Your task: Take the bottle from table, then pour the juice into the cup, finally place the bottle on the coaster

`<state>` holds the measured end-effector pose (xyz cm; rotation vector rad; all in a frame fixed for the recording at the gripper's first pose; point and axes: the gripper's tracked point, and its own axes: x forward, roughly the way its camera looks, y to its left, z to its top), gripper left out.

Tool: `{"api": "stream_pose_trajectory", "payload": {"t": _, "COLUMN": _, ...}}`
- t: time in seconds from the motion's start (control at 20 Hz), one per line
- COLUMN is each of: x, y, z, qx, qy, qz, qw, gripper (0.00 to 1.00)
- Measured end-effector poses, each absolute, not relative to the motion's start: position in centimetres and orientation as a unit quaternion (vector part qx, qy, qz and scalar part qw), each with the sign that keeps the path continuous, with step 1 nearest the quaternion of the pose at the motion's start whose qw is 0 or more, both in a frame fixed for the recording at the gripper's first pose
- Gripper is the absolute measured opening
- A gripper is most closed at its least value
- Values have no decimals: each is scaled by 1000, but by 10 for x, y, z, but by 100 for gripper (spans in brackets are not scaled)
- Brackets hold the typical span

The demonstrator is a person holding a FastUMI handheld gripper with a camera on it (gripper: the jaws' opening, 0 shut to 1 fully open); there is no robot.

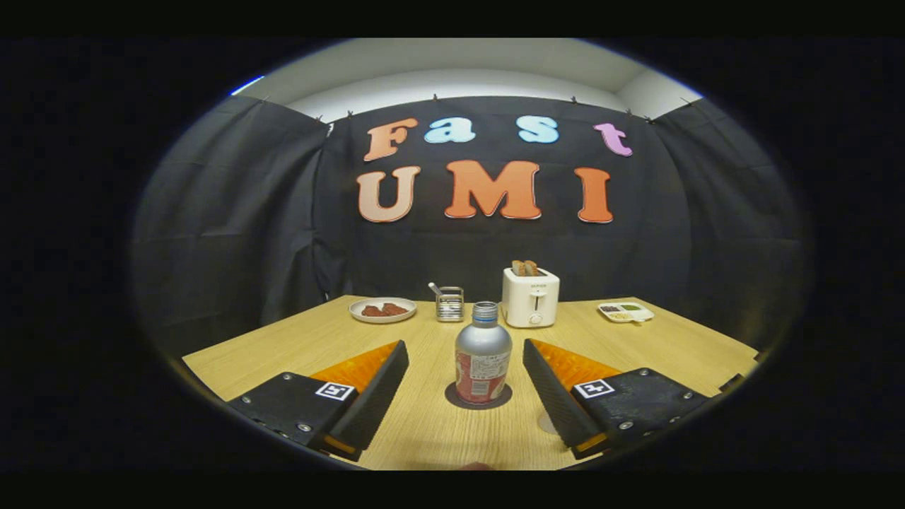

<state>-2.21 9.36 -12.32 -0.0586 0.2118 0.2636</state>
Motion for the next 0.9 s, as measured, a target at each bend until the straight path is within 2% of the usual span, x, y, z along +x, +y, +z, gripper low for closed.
{"api": "stream_pose_trajectory", "payload": {"t": 0.7, "x": -105, "y": 56, "z": -23, "qx": -56, "qy": 53, "qz": 100, "qw": 992, "gripper": 97}}
{"api": "stream_pose_trajectory", "payload": {"t": 0.9, "x": -118, "y": 59, "z": -20, "qx": -49, "qy": 48, "qz": 101, "qw": 993, "gripper": 97}}
